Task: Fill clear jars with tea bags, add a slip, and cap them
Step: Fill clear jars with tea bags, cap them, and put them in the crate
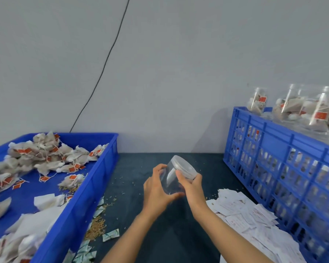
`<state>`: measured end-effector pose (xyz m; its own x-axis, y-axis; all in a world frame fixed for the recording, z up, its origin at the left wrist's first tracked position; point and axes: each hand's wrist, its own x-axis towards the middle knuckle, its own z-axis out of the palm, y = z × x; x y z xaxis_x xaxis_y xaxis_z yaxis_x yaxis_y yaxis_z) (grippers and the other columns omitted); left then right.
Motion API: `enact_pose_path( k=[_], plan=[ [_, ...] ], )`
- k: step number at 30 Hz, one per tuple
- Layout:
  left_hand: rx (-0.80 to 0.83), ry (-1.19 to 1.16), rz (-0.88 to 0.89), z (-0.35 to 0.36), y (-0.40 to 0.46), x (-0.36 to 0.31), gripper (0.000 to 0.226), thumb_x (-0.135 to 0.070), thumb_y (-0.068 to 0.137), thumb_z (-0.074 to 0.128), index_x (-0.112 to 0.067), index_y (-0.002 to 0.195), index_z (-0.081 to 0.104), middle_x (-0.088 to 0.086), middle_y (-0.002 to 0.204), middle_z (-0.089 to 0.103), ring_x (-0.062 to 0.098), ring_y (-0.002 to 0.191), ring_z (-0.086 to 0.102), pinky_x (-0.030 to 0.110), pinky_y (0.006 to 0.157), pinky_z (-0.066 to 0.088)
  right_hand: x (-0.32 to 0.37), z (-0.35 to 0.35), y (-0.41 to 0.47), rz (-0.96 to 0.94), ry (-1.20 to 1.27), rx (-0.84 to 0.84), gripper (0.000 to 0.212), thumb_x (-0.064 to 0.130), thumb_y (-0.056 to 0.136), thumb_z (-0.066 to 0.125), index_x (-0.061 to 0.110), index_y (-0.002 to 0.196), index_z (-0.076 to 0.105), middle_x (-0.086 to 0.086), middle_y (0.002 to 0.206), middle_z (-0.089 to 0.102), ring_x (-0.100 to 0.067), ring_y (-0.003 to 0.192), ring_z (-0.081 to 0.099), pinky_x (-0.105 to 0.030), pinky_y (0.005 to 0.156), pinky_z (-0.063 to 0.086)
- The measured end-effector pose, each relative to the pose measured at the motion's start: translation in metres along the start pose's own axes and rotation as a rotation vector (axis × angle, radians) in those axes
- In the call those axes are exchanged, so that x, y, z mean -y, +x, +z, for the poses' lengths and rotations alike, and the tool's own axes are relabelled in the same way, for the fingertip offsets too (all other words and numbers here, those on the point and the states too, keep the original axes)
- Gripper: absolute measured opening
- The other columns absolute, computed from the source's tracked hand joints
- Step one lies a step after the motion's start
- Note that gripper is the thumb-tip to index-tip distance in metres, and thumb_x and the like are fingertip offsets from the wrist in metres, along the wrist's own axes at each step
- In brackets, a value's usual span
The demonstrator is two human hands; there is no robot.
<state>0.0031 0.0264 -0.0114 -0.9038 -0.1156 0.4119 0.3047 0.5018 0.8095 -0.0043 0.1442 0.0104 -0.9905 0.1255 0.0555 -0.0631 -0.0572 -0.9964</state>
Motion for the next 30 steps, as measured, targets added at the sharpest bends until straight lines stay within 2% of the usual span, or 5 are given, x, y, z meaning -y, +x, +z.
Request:
enact_pose_path(
  k=[5,13,18,22,30],
  plan=[
    [-0.089,0.015,-0.005,0.012,-0.005,0.017,0.094,-0.053,0.051,0.087,-0.051,0.127,0.034,-0.026,0.122,0.054,-0.005,0.116,0.052,0.036,0.09,0.052,-0.001,-0.005,0.002,-0.073,-0.068,0.06,0.057,0.04,0.085,0.068,0.027,0.127,0.03,0.01,0.116,0.052,0.002,0.099,0.055,-0.01,0.07,0.042],
    [-0.116,0.064,0.109,0.015,-0.001,0.026,0.094,-0.048,0.055,0.085,-0.041,0.137,0.04,-0.025,0.129,0.051,0.0,0.116,0.05,0.041,0.095,0.047,0.021,-0.001,0.029,-0.168,-0.326,0.113,0.052,0.053,0.085,0.062,0.027,0.126,0.046,0.003,0.125,0.044,-0.009,0.107,0.052,-0.019,0.082,0.04],
    [-0.096,0.03,0.105,0.007,0.0,0.03,0.095,-0.041,0.053,0.088,-0.038,0.137,0.044,-0.024,0.124,0.055,-0.002,0.116,0.051,0.032,0.096,0.048,0.017,0.005,0.03,-0.263,-0.391,0.096,0.022,0.047,0.085,0.065,0.042,0.104,0.055,0.012,0.109,0.046,0.004,0.092,0.052,-0.007,0.063,0.038],
    [-0.111,0.003,0.106,0.005,-0.001,0.03,0.092,-0.04,0.047,0.09,-0.044,0.129,0.048,-0.027,0.114,0.061,-0.01,0.11,0.055,0.002,0.082,0.041,0.012,0.002,0.025,-0.354,-0.4,0.088,0.023,0.042,0.084,0.067,0.041,0.105,0.059,0.016,0.108,0.05,0.008,0.097,0.051,-0.002,0.064,0.041],
    [-0.057,0.122,0.133,0.0,0.002,0.024,0.089,-0.053,0.043,0.082,-0.059,0.123,0.041,-0.035,0.11,0.058,-0.016,0.103,0.055,0.007,0.078,0.041,0.004,-0.013,0.021,-0.426,-0.349,0.139,0.029,0.039,0.084,0.069,0.05,0.107,0.055,0.018,0.109,0.05,0.007,0.104,0.052,-0.011,0.077,0.048]
  ],
)
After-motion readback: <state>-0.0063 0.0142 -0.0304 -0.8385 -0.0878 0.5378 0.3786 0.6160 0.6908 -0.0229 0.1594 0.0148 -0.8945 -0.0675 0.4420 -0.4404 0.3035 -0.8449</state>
